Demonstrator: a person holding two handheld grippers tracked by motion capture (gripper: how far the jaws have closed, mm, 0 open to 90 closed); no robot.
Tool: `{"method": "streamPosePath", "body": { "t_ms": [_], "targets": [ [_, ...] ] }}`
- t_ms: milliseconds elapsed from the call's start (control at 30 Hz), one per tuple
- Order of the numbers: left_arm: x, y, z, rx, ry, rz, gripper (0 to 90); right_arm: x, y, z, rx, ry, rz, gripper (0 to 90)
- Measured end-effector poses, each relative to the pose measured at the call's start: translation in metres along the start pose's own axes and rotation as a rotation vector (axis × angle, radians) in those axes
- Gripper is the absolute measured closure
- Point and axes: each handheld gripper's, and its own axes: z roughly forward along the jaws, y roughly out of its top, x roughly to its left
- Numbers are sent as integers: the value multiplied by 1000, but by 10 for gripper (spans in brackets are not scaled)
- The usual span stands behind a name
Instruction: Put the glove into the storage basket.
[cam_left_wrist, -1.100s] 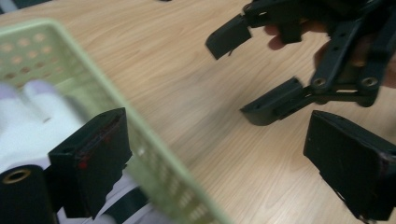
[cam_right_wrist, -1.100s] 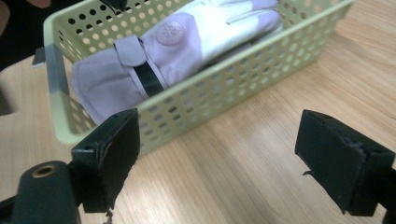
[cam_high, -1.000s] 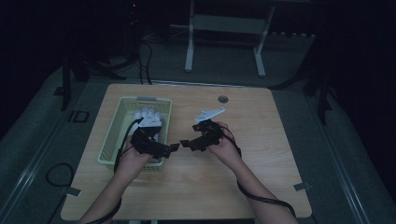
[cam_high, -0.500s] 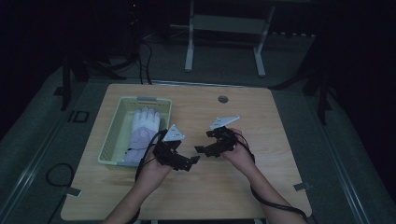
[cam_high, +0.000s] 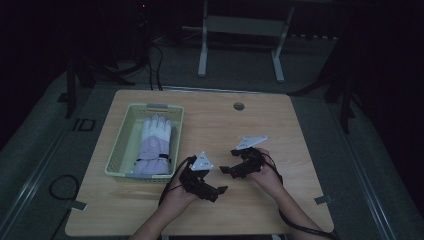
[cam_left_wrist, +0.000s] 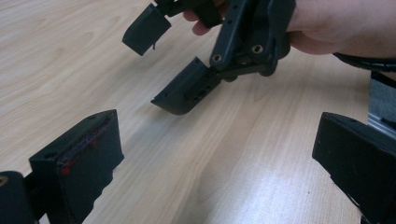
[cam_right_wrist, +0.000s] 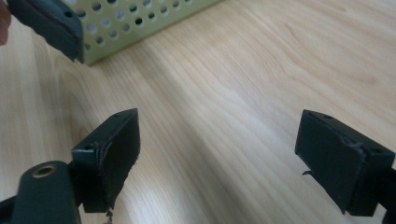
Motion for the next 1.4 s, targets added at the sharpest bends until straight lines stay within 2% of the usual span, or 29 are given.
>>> {"method": "streamPosePath", "body": {
  "t_ms": [167,233,300,333,367,467,533,633,733,867,1000,1100,1200,1333,1400],
  "targets": [
    [-8,-5,11,-1,-24,22,18,-4,-15,-7,-20,-6,-1,138],
    [-11,-8,14,-9,-45,27,18,-5,-20,-9,-13,-6,9,137],
    [-11,-8,14,-9,-45,27,18,-5,-22,-10,-3,-11,15,137],
    [-14,-12,21,-14,-67,33,18,-4,-26,-11,7,-16,14,138],
    [-15,-13,23,-20,-71,30,18,-4,-28,-11,4,-8,16,137],
    [-18,-16,28,-17,-72,36,18,-3,-32,-13,-2,-13,10,137],
    [-20,-18,31,-7,-64,59,18,-4,-35,-16,-27,-10,18,135],
    [-25,-19,33,-12,-60,80,18,-3,-37,-20,-41,-9,24,134],
    [-28,-20,35,-27,-69,82,18,-3,-41,-24,-50,-8,20,134],
    [-29,-23,37,-33,-70,83,18,-3,-48,-27,-43,-8,10,135],
    [-30,-28,39,-49,-74,117,19,-2,-56,-28,-25,-2,21,136],
    [-30,-29,40,-58,-77,119,19,-1,-58,-29,-32,10,22,136],
    [-32,-34,41,-58,-79,113,19,0,-63,-30,-27,-6,8,135],
    [-35,-35,42,-62,-83,119,19,0,-69,-34,-46,-3,29,128],
    [-36,-37,45,-44,-80,129,19,0,-72,-36,-56,2,42,127]
  ]
}}
